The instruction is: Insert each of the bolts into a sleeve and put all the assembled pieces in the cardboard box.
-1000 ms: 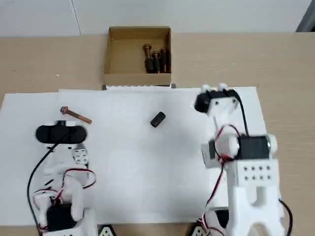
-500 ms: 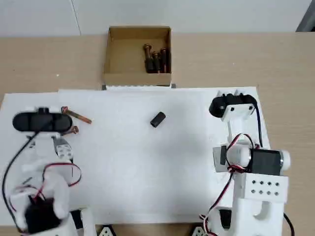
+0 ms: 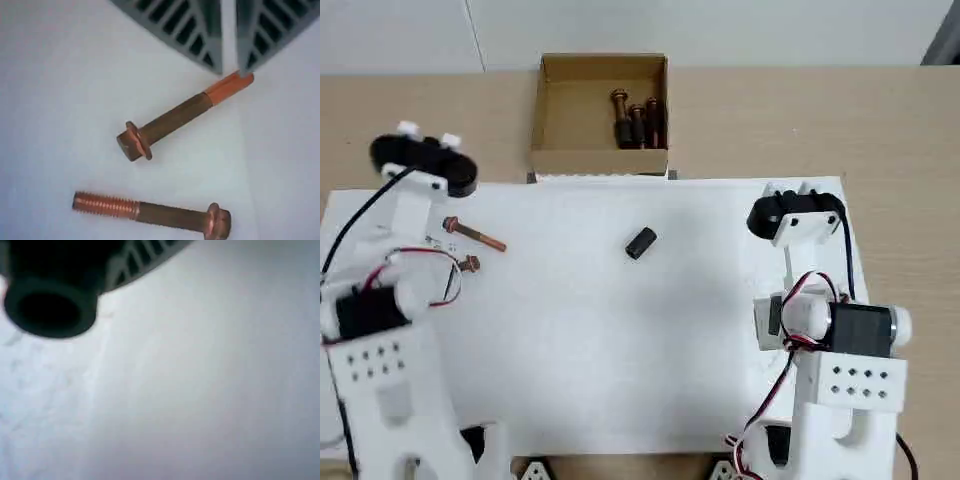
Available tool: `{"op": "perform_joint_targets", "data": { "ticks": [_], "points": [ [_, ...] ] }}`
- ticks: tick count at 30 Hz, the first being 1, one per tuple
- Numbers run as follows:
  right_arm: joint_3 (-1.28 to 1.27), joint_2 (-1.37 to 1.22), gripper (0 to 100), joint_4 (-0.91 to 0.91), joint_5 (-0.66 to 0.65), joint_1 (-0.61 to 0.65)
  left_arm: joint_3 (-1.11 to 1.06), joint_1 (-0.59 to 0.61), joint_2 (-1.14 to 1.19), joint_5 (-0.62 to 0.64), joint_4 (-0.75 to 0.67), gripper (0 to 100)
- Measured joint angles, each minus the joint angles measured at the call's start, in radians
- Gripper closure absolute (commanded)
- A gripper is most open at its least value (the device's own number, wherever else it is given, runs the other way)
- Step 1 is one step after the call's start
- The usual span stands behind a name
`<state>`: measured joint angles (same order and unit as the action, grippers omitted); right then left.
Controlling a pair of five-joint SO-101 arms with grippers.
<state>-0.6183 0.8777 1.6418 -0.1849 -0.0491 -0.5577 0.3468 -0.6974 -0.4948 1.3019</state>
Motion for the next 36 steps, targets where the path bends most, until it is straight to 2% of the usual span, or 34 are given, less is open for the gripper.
{"op": "perform_joint_targets", "data": {
  "ticks": [12, 18, 24, 30, 36],
  "points": [
    [0.000, 0.000, 99.5, 0.000, 0.000, 0.000, 0.195, 0.075, 0.430, -0.431, 0.000, 99],
    [0.000, 0.000, 99.5, 0.000, 0.000, 0.000, 0.296, 0.081, 0.580, -0.606, 0.068, 98],
    [0.000, 0.000, 99.5, 0.000, 0.000, 0.000, 0.368, 0.081, 0.700, -0.698, 0.081, 90],
    [0.000, 0.000, 99.5, 0.000, 0.000, 0.000, 0.420, 0.081, 0.799, -0.770, 0.081, 89],
    [0.000, 0.000, 99.5, 0.000, 0.000, 0.000, 0.489, 0.075, 0.908, -0.779, 0.081, 89]
  ]
}}
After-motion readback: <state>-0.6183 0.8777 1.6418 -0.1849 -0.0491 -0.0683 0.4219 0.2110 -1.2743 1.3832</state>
